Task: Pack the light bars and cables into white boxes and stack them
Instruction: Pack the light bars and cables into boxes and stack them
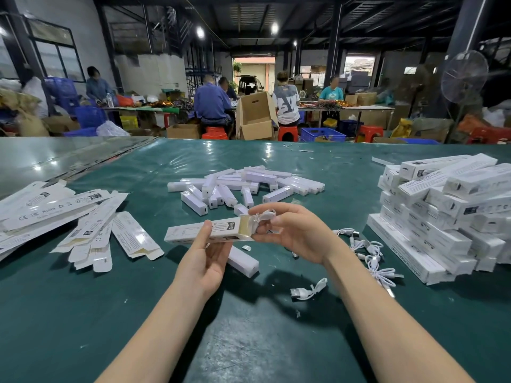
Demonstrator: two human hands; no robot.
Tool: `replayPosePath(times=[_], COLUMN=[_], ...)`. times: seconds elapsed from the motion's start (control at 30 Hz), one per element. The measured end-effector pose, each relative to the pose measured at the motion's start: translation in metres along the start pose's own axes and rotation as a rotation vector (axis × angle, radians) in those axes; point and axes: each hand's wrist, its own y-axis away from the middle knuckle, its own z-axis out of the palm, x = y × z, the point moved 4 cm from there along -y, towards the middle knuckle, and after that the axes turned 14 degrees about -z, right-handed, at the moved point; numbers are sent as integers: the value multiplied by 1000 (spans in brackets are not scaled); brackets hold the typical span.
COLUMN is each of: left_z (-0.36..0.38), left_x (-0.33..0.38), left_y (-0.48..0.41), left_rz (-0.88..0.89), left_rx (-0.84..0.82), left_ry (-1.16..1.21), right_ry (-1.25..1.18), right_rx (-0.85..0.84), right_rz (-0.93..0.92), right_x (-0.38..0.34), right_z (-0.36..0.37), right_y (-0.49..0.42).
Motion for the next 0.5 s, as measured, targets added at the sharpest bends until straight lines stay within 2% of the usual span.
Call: replayPosePath(times=[0.2, 0.37, 0.5], left_z=[-1, -2, -3], left_x=[1, 2, 4], left_y=[-1, 0, 1], left_rz=[15, 10, 7], left_rx=[12, 15, 25], left_ry=[6, 16, 36], right_ry=[-69, -2, -110], right_rx=[-19, 10, -2], right_rz=[53, -5, 38], right_x=[2, 4, 4], right_z=[0, -2, -4], right_y=[2, 3, 5])
